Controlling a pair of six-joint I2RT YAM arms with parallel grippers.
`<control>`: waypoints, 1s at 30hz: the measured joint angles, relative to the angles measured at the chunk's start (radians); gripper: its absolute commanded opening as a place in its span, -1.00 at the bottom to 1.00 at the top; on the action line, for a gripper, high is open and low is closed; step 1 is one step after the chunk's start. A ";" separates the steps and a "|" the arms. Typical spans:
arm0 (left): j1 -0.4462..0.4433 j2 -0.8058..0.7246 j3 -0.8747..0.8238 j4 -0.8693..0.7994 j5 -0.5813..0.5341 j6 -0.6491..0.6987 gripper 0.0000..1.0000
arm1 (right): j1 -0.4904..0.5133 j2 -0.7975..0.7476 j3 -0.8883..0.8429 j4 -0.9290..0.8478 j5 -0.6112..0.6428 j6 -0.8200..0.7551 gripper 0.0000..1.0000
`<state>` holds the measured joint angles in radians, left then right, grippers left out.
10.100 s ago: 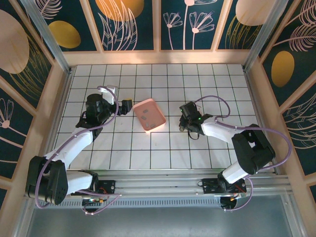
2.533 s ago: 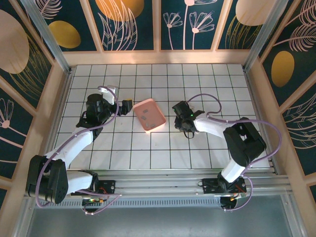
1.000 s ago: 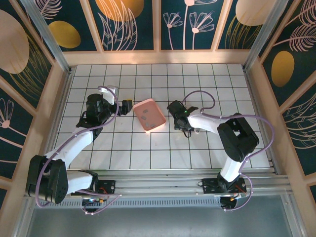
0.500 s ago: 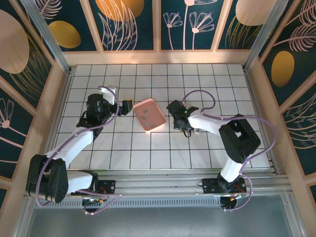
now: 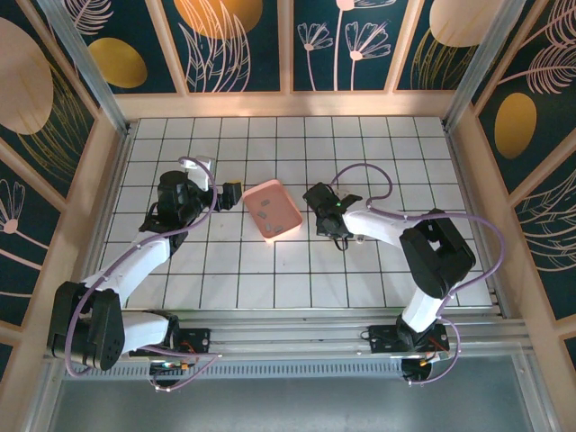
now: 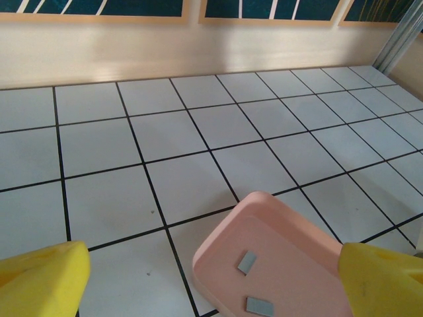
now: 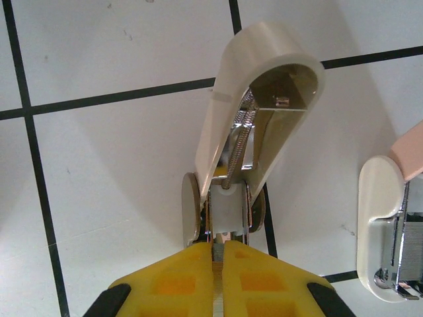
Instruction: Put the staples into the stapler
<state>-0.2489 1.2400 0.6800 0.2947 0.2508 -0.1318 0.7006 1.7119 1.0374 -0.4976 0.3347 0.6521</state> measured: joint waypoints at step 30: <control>0.000 0.000 0.000 0.000 0.000 0.000 0.92 | 0.067 0.137 0.182 -0.159 0.122 -0.078 -0.81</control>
<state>-0.2489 1.2400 0.6800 0.2947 0.2504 -0.1314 0.7677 1.8488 1.2190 -0.6567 0.4568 0.5743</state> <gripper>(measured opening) 0.960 0.096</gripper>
